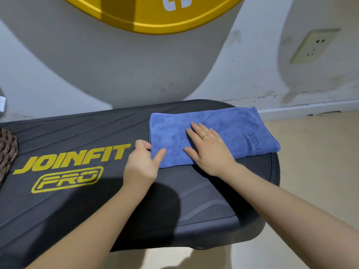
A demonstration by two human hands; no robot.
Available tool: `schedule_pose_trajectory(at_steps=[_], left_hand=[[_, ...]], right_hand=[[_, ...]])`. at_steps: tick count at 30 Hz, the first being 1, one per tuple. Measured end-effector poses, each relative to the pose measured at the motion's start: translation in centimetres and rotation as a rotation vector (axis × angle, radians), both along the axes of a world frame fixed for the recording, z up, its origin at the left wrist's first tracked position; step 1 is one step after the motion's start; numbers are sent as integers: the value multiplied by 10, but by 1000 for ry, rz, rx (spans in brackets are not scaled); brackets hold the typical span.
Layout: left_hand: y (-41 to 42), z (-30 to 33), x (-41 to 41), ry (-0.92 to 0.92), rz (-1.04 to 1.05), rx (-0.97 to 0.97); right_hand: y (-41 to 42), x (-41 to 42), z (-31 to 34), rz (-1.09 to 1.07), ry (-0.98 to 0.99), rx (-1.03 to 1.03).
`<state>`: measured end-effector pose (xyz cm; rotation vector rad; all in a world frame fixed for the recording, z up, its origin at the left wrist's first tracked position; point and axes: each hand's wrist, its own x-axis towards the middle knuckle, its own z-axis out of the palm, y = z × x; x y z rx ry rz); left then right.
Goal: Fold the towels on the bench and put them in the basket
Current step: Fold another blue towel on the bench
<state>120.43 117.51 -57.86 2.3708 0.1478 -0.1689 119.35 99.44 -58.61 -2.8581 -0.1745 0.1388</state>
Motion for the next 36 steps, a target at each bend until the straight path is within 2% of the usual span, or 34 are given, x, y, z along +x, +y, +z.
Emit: schedule_pose_trajectory(at_steps=[2, 4, 7, 9, 11, 12, 14, 15, 17, 19, 22, 26, 30, 34, 36], left_hand=[[-4, 0, -1, 76, 55, -154], [-3, 1, -1, 102, 63, -227], [9, 7, -2, 178, -34, -100], [16, 10, -4, 163, -99, 71], [13, 17, -2, -46, -126, 236], [6, 20, 1, -187, -161, 256], [-14, 20, 14, -360, -372, 293], [-23, 15, 20, -367, -517, 348], [-29, -2, 31, -232, -679, 473], [-23, -18, 37, -151, -669, 564], [-19, -22, 35, -183, -642, 547], [-22, -14, 30, -132, -619, 564], [-33, -4, 23, -52, -534, 582], [-69, 8, 24, 72, -435, 649], [-91, 13, 28, 22, -457, 659]], right_hand=[[1, -2, 0, -10, 35, -12], [-1, -5, 0, -25, 56, -25], [-11, -8, 2, -73, 112, -43], [-18, -8, 6, -121, 175, -47], [-20, -5, 11, -164, 168, -36], [-16, -2, 13, -141, 112, -41], [-3, 8, 15, -9, -3, -47], [3, 12, 14, 55, -8, -41], [5, 15, 6, 79, 46, -54], [-13, 13, -3, -28, 77, -72], [-54, 6, -6, -201, 98, -101], [-99, -4, -1, -403, 139, -107], [-122, -14, -7, -633, 107, 108], [-128, -11, -4, -782, 90, 514], [-129, -6, 0, -800, 80, 544]])
